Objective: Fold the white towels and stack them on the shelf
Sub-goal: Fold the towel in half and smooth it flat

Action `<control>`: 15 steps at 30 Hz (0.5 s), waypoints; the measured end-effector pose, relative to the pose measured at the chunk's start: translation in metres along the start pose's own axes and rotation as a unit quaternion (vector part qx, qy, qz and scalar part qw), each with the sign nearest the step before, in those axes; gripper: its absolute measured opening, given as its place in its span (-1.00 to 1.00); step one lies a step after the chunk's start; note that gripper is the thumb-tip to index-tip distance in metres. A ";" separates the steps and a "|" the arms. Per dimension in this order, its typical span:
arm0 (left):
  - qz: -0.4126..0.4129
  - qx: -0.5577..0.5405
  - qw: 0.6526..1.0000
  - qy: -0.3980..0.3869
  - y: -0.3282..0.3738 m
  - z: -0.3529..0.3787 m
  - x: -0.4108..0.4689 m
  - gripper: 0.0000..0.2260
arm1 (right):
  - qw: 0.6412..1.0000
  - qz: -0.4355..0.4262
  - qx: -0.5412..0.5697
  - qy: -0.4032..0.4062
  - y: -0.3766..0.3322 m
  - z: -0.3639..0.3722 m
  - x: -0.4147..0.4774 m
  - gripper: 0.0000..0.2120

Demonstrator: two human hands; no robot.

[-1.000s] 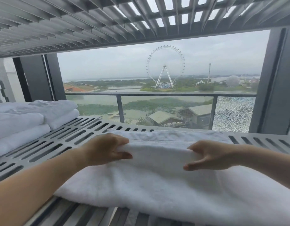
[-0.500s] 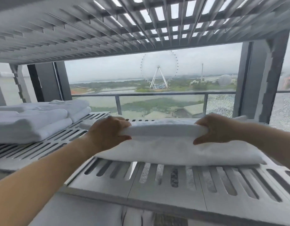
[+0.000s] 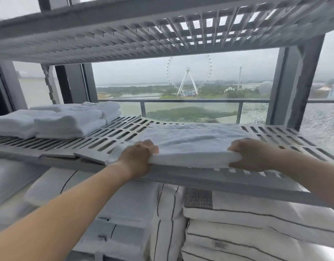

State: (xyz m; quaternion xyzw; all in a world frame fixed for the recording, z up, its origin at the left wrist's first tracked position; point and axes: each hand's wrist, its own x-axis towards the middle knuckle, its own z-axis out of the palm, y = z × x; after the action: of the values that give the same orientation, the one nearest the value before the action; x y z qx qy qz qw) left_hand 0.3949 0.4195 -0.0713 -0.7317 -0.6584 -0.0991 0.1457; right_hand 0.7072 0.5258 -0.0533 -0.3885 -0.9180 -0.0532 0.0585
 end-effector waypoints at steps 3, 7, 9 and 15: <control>-0.012 -0.029 0.997 -0.067 0.002 -0.001 0.000 -0.69 | 0.998 0.009 0.051 -0.028 -0.004 0.004 -0.001 -0.85; -0.008 -0.090 0.986 -0.143 -0.005 0.000 0.000 -0.61 | 0.988 0.019 0.103 -0.115 -0.007 -0.001 0.001 -0.73; 0.004 -0.162 0.968 -0.193 -0.005 -0.003 0.006 -0.59 | 0.979 0.022 0.133 -0.154 -0.006 -0.008 0.005 -0.64; -0.044 -0.332 0.930 -0.153 0.004 0.011 0.055 -0.71 | 0.968 0.080 0.215 -0.098 0.004 -0.002 0.047 -0.52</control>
State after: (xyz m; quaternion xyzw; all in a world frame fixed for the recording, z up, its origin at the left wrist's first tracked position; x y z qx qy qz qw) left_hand 0.4045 0.4743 -0.0635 -0.7149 -0.6335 -0.2057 -0.2126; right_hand 0.6773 0.5616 -0.0437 -0.4421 -0.8752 0.1888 0.0544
